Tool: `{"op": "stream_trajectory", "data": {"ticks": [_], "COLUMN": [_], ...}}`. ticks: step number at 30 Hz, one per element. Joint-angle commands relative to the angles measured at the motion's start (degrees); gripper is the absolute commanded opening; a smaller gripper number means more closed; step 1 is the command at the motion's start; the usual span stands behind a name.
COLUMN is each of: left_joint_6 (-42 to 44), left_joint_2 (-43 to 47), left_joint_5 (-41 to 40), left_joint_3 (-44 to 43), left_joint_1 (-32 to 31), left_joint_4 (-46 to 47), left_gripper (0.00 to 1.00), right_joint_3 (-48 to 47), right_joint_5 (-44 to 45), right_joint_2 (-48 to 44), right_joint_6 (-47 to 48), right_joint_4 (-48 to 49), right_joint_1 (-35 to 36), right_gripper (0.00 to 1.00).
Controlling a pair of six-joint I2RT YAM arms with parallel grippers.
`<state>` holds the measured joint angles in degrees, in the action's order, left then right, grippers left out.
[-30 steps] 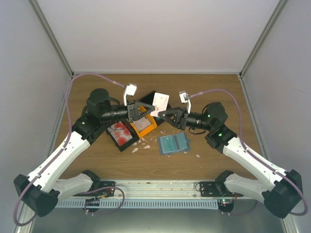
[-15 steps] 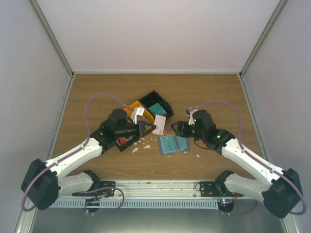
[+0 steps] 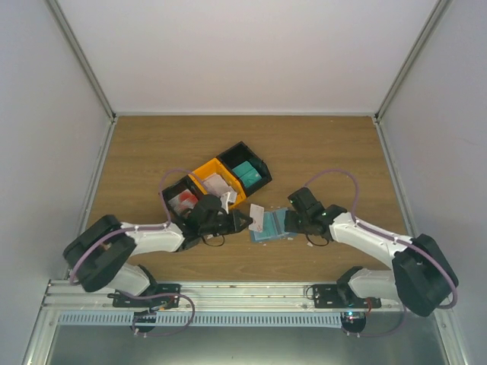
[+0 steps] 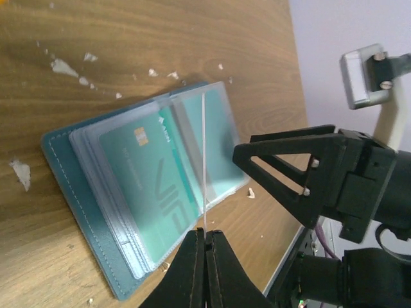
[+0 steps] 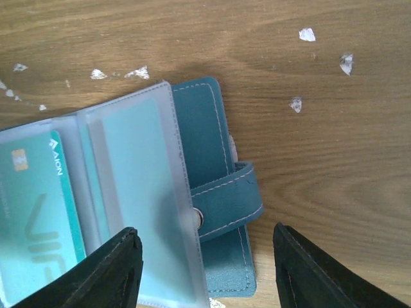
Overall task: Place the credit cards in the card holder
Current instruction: Insert the credit card into the card holder.
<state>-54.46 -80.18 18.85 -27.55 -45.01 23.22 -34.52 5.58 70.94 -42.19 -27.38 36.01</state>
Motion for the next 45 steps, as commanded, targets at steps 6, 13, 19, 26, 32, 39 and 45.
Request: {"op": "stream_trajectory", "data": {"ticks": [6,13,19,26,32,39,45], "left_joint_6": [-9.32,-12.68,-13.48,-13.77,-14.43,-14.82,-15.33], "left_joint_2": [-8.87,-12.5,-15.07,-16.02,-17.55,-19.26,-21.95], "left_joint_5": [-5.95,-8.89,-7.54,-7.89,-9.44,-9.15,-7.65], "left_joint_3": [0.84,-0.03,-0.03,0.7,0.21,0.63,-0.15], "left_joint_1": [-3.12,-4.38,-4.38,-4.38,-4.3,-4.29,-4.05], "left_joint_4": [17.19,18.34,19.91,20.69,19.22,20.43,22.06], "left_gripper": [0.0,0.0,0.0,0.0,0.0,0.0,0.0], "right_joint_3": [2.77,6.8,7.61,7.04,6.79,7.27,7.44], "right_joint_5": [-0.18,-4.1,-8.77,-11.27,-9.95,-9.9,-10.15], "right_joint_2": [4.29,3.92,4.91,4.87,5.96,6.06,6.28], "right_joint_6": [-2.65,-5.32,-6.32,-7.59,-7.76,-7.84,-7.58], "right_joint_4": [1.94,4.58,6.18,5.92,5.44,5.88,6.02], "right_joint_1": [0.04,-0.04,0.15,0.99,0.98,1.0,1.07], "right_gripper": [0.51,0.37,0.27,0.26,0.26,0.27,0.27]}}
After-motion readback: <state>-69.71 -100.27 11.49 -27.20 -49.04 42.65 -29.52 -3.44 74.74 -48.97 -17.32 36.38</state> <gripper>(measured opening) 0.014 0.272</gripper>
